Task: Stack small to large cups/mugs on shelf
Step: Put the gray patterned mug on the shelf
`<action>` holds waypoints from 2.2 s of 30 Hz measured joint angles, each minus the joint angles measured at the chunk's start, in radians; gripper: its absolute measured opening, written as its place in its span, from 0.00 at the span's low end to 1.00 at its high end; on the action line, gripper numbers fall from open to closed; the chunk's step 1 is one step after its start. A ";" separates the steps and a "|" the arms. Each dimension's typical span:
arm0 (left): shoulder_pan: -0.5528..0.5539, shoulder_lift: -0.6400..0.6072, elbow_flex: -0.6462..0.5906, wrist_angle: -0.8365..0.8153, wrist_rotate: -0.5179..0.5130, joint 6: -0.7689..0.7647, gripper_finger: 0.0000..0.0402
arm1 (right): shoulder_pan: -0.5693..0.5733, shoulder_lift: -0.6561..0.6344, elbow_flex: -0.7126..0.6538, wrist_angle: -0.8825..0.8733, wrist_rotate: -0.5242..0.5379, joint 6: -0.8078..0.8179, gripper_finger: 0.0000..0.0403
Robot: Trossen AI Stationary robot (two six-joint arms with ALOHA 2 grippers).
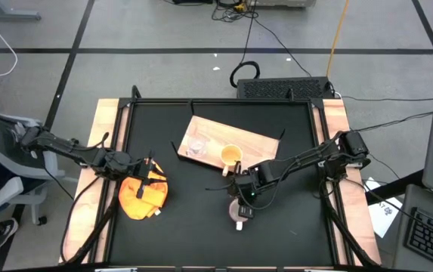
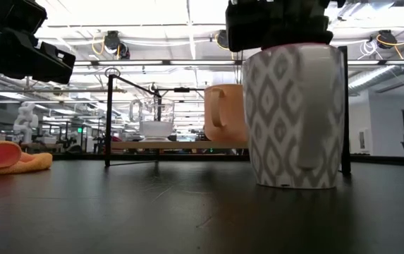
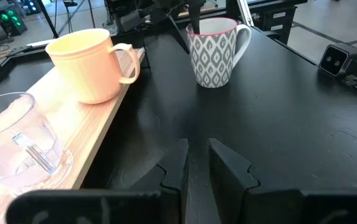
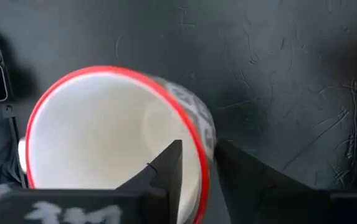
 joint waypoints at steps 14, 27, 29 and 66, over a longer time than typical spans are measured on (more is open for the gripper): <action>0.000 0.000 0.000 -0.002 0.000 0.000 0.16 | 0.000 0.000 0.008 -0.020 0.039 -0.064 0.04; 0.000 0.000 0.000 -0.014 0.000 0.000 0.16 | 0.016 -0.019 0.183 -0.174 0.170 -0.119 0.03; 0.000 0.000 0.000 -0.015 0.000 -0.001 0.16 | 0.015 -0.041 0.183 -0.190 0.172 -0.134 0.04; 0.000 0.000 0.000 -0.025 0.001 -0.019 0.16 | 0.006 -0.425 -0.179 -0.052 0.352 -0.091 0.03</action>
